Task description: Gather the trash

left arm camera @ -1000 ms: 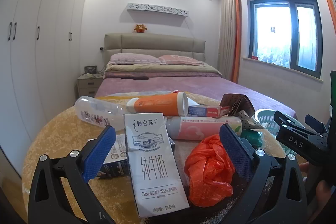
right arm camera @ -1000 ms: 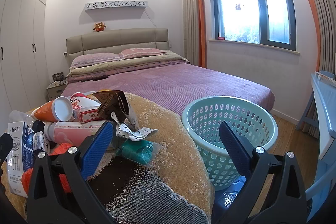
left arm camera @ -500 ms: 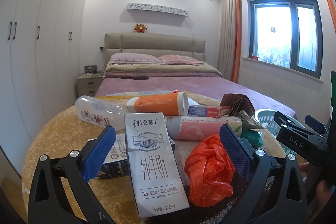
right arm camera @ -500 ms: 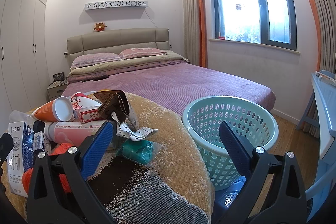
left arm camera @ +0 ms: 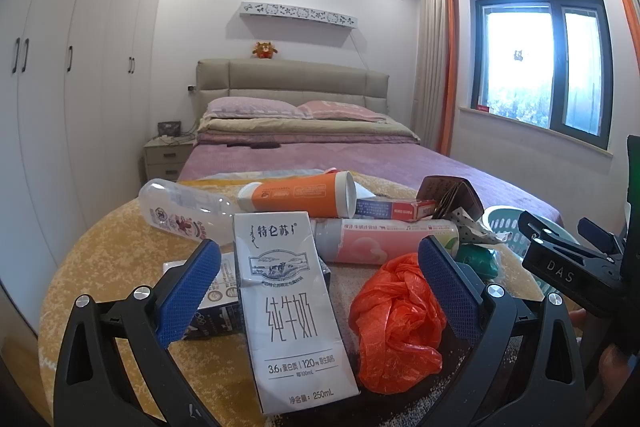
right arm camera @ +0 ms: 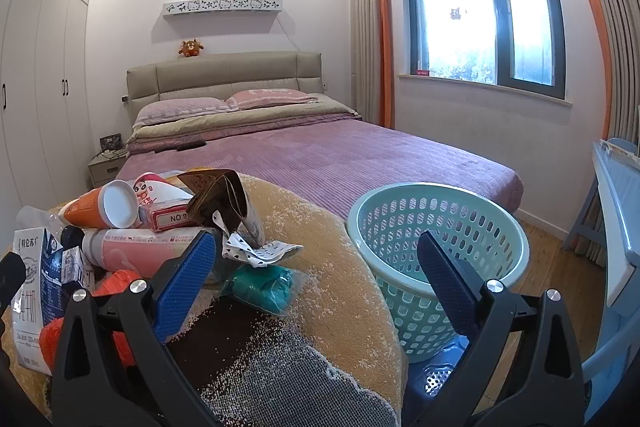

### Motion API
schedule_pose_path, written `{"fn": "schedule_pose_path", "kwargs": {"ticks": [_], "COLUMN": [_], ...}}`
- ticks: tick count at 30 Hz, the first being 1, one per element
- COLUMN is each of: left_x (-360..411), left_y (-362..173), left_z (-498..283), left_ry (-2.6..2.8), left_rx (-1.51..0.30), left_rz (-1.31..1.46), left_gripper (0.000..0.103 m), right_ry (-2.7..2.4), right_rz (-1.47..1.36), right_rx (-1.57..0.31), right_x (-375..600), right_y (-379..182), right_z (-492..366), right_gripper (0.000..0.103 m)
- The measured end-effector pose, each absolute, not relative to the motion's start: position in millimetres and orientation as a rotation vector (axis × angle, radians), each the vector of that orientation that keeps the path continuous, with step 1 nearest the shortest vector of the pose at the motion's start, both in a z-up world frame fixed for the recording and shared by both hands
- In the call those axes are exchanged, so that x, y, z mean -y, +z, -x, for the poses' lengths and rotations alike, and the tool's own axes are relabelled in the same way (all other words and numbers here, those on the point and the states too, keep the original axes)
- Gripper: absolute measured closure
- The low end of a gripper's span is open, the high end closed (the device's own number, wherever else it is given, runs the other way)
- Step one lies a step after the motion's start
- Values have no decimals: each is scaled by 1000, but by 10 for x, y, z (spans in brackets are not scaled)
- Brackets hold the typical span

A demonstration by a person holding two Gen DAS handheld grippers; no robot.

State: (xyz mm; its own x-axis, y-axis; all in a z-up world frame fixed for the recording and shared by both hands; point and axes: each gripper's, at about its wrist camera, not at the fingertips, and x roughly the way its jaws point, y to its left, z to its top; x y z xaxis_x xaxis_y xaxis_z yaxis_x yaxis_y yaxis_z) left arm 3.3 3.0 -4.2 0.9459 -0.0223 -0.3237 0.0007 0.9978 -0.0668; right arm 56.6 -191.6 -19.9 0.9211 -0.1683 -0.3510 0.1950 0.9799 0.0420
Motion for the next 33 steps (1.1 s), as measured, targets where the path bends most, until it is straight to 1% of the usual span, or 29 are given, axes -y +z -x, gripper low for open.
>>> {"fn": "schedule_pose_path", "kwargs": {"ticks": [13,20,22,23,24,26,29,30,33], "left_x": [-23,-93,-144,-183,-205,-259,-310,-323,-313], "left_y": [-52,-71,-83,-82,-82,-63,-57,-60,-96], "left_z": [-62,-157,-196,-228,-227,-215,-253,-274,-351], "left_ry": [-11,-14,-10,-19,-25,-26,-16,-20,-22], "left_rx": [-376,-467,-506,-558,-560,-585,-646,-668,-721], "left_rz": [59,85,110,126,133,146,160,177,184], "left_gripper": [7,8,14,15,18,19,20,24,24], "right_ry": [-202,-204,-201,-201,-189,-132,-50,-21,29], "right_rz": [-76,-57,-9,28,44,73,63,59,42], "right_rx": [-353,-367,-397,-405,-426,-413,-443,-460,-441], "right_x": [1963,1922,1843,1786,1739,1642,1547,1528,1490], "right_y": [-199,-190,-167,-147,-127,-54,21,38,30], "right_z": [-551,-561,-550,-522,-505,-417,-392,-394,-333], "right_gripper": [7,7,7,7,7,7,7,9,16]}}
